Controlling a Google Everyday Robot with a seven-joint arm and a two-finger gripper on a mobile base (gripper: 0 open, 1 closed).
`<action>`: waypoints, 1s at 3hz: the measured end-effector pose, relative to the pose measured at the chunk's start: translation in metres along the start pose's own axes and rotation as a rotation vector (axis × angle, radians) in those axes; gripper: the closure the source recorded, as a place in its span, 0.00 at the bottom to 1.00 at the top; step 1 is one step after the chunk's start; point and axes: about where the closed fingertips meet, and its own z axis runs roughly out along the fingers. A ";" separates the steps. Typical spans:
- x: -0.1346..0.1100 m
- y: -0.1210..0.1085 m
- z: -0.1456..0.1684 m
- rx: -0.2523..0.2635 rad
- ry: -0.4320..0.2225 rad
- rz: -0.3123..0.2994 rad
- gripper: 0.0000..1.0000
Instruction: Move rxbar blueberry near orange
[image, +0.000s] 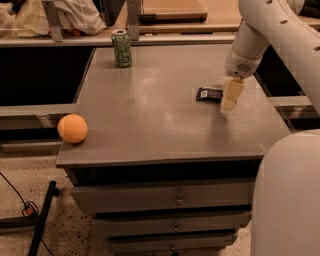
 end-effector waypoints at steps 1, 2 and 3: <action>0.002 0.000 0.003 -0.010 0.006 0.000 0.41; 0.004 0.001 0.003 -0.016 0.009 0.001 0.63; 0.003 0.001 0.000 -0.016 0.009 0.001 0.87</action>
Offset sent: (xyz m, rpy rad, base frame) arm -0.0136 -0.0104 0.0006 -0.0182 0.0596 0.0004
